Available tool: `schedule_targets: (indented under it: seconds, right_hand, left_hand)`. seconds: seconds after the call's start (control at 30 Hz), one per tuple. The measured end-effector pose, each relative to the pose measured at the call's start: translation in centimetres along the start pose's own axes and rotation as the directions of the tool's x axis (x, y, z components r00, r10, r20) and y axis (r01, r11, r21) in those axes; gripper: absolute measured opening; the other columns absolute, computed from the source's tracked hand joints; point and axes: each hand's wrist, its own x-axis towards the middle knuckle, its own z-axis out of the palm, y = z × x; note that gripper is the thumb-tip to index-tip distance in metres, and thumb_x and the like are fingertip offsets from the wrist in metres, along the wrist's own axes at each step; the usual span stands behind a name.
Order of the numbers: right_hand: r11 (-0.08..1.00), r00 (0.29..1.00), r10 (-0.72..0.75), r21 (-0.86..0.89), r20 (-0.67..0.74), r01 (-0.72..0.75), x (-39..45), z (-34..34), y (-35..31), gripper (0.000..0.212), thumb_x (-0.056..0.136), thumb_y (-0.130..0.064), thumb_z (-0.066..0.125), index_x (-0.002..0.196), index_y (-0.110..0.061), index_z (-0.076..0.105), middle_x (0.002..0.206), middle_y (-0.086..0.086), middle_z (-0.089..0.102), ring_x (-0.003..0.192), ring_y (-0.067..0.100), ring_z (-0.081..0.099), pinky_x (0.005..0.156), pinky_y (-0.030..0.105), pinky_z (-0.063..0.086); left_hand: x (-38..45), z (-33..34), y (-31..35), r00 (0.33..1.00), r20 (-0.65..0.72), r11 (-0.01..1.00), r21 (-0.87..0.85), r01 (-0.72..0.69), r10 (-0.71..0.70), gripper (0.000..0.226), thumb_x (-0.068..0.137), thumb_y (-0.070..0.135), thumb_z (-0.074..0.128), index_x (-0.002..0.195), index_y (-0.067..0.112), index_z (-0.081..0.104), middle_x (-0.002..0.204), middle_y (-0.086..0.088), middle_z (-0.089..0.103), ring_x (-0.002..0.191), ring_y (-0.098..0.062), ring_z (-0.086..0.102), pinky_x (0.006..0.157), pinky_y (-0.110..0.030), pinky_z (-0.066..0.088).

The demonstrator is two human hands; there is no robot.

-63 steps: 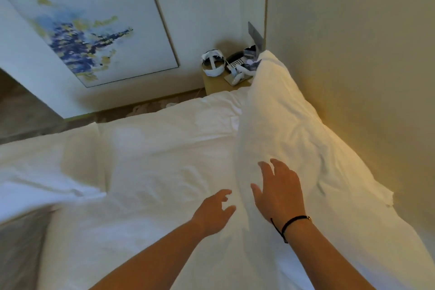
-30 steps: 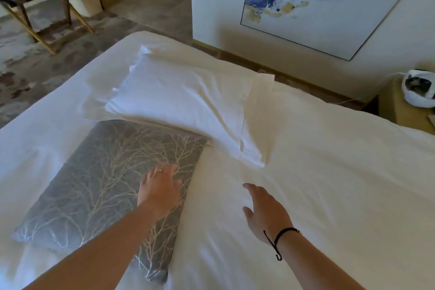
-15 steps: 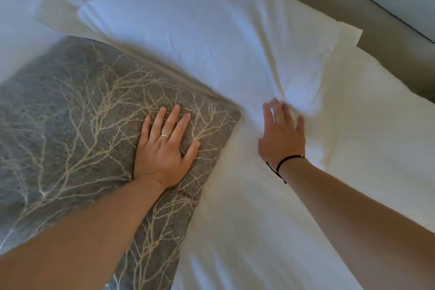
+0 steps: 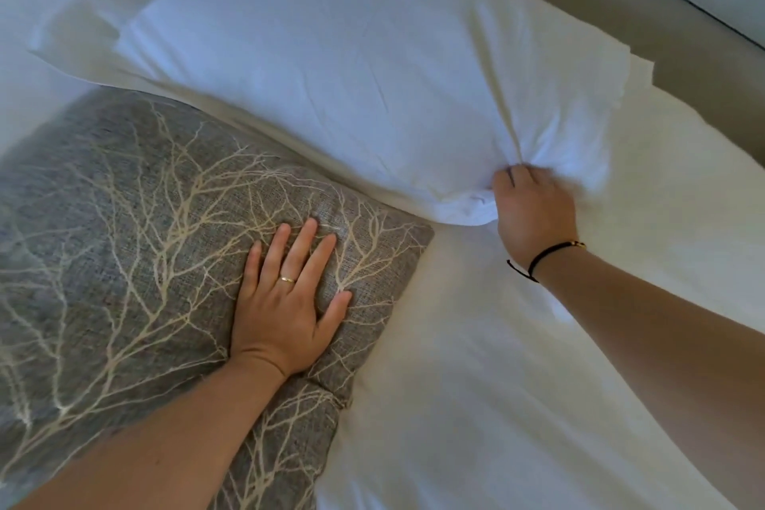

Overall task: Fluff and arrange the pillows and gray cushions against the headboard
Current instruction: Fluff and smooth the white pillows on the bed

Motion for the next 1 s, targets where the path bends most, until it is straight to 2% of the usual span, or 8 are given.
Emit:
schedule_targets:
  seconds: [0.2,0.37,0.5,0.57,0.63,0.8,0.93,1.0]
  right_hand:
    - [0.980,0.996,0.056,0.185,0.076,-0.069,-2.4,-3.5,-0.8,0.033,0.080,0.003,0.049,0.107,-0.012,0.059,0.100,0.006,0.061,0.092,0.029,0.059,0.067,0.033,0.042]
    - [0.912,0.995,0.059,0.401,0.085,-0.089,-7.7,-9.4,-2.6,0.021,0.079,-0.001,0.054,0.094,-0.015,0.061,0.086,0.002,0.059,0.081,0.028,0.060,0.066,0.032,0.044]
    - [0.824,0.985,0.088,0.545,0.147,-0.154,-15.3,-14.4,-2.4,0.021,0.079,-0.004,0.057,0.084,-0.024,0.061,0.076,-0.009,0.051,0.079,0.024,0.059,0.063,0.027,0.034]
    - [0.771,0.973,0.128,0.598,0.192,-0.220,-19.8,-16.5,-1.5,0.021,0.080,-0.005,0.060,0.085,-0.025,0.063,0.079,-0.011,0.057,0.081,0.021,0.061,0.064,0.028,0.040]
    - [0.724,0.957,0.167,0.630,0.236,-0.281,-24.2,-18.8,0.1,0.019,0.082,-0.007,0.063,0.093,-0.022,0.067,0.090,-0.008,0.066,0.085,0.021,0.062,0.072,0.029,0.048]
    - [0.617,0.924,0.239,0.689,0.297,-0.381,-35.7,-23.6,5.8,0.013,0.083,-0.014,0.071,0.094,-0.020,0.069,0.090,-0.008,0.068,0.084,0.018,0.063,0.074,0.030,0.051]
    - [0.604,0.911,0.267,0.683,0.314,-0.412,-46.1,-25.7,10.9,0.017,0.083,-0.018,0.074,0.099,-0.017,0.069,0.088,-0.014,0.060,0.084,0.013,0.058,0.069,0.013,0.035]
    - [0.573,0.886,0.304,0.676,0.350,-0.464,-51.6,-26.5,13.2,0.017,0.082,-0.017,0.074,0.099,-0.015,0.070,0.087,-0.014,0.058,0.083,0.010,0.053,0.068,0.015,0.033]
  left_hand:
    - [0.3,-1.1,0.1,0.994,0.101,0.999,-0.007,0.037,-0.036,0.068,0.095,0.066,0.023,0.156,0.038,0.011,0.165,0.010,0.007,0.152,-0.016,0.000,0.122,-0.041,-0.009]
    - [0.9,-5.1,0.3,0.961,0.270,0.979,-0.174,0.111,-0.061,0.077,0.090,0.077,0.014,0.153,0.042,-0.016,0.164,0.017,-0.007,0.149,-0.006,-0.014,0.121,-0.039,-0.012]
    - [0.1,-12.4,3.2,0.967,0.252,0.965,-0.245,0.093,-0.029,0.093,0.089,0.069,0.045,0.151,0.044,-0.020,0.163,0.017,-0.018,0.151,-0.014,-0.007,0.120,-0.041,-0.001]
    - [-1.2,-16.0,6.4,0.970,0.200,0.969,-0.230,-0.093,0.141,0.093,0.088,0.061,0.055,0.152,0.047,-0.012,0.164,0.014,-0.016,0.152,-0.021,-0.005,0.119,-0.044,0.005]
    - [-2.6,-19.4,10.1,0.939,0.187,0.950,-0.181,-0.255,0.288,0.088,0.088,0.049,0.062,0.153,0.050,0.002,0.166,0.010,-0.004,0.150,-0.031,0.009,0.121,-0.047,0.014]
    - [-6.4,-26.8,18.4,0.881,0.191,0.901,-0.055,-0.430,0.432,0.079,0.076,0.029,0.077,0.144,0.042,0.040,0.155,0.005,0.038,0.132,-0.036,0.040,0.122,-0.050,0.015]
    - [-9.5,-31.0,25.1,0.737,0.159,0.750,-0.040,-0.660,0.657,0.061,0.066,0.024,0.086,0.124,0.027,0.066,0.129,0.004,0.065,0.124,-0.037,0.053,0.111,-0.054,0.035]
    - [-11.2,-32.5,29.0,0.652,0.186,0.670,-0.049,-0.741,0.735,0.045,0.063,0.018,0.088,0.105,0.022,0.074,0.109,0.003,0.073,0.107,-0.031,0.064,0.100,-0.046,0.048]
